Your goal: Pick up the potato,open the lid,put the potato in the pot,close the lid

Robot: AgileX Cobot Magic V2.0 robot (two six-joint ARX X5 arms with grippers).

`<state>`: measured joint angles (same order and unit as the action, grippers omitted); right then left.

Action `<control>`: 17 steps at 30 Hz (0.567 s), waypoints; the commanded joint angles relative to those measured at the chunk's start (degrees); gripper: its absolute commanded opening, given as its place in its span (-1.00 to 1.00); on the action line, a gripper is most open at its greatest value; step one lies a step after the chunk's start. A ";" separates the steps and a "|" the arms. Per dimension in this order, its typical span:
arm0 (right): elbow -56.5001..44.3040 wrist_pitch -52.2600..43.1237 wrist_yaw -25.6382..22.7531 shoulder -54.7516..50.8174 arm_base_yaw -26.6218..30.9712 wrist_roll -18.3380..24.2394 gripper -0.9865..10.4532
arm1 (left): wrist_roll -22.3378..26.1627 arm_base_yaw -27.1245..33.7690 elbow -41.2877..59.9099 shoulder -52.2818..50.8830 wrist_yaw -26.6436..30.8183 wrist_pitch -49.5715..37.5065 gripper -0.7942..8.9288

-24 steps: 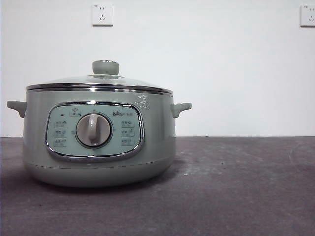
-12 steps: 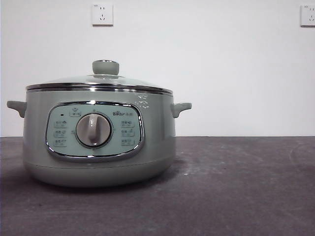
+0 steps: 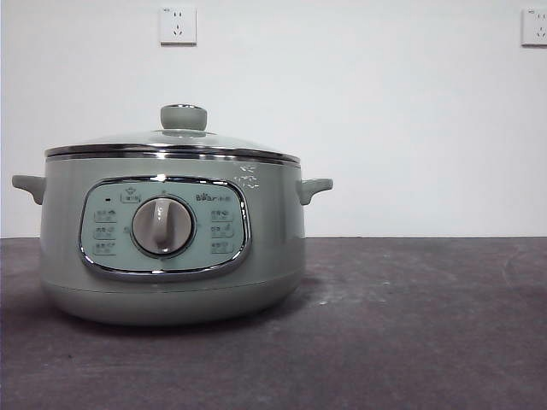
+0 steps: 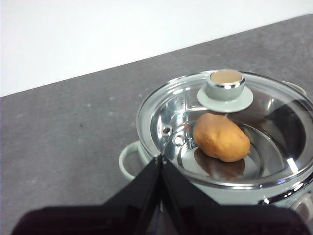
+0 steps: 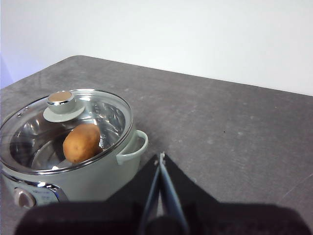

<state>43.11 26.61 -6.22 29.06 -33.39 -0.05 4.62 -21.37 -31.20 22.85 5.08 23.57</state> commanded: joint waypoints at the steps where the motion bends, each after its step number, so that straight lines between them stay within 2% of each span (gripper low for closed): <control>1: -0.52 -0.39 -0.17 -0.09 0.00 -0.50 -0.83 | 1.16 5.05 6.64 -3.52 -3.06 -5.35 -0.84; 6: -0.52 -0.39 -0.17 -0.09 0.00 -0.50 -0.83 | 0.22 12.72 17.31 -11.04 -8.02 -12.94 -0.84; 9: -0.52 -0.39 -0.17 -0.09 0.00 -0.50 -0.83 | -1.03 15.82 21.64 -14.64 -8.48 -13.53 -0.84; 17: -0.52 -0.39 -0.17 -0.09 0.00 -0.50 -0.83 | -1.84 18.56 28.68 -19.89 -8.37 -13.51 -0.84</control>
<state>43.11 26.61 -6.22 29.06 -33.39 -0.08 3.36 -3.03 -3.29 3.38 -3.20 10.79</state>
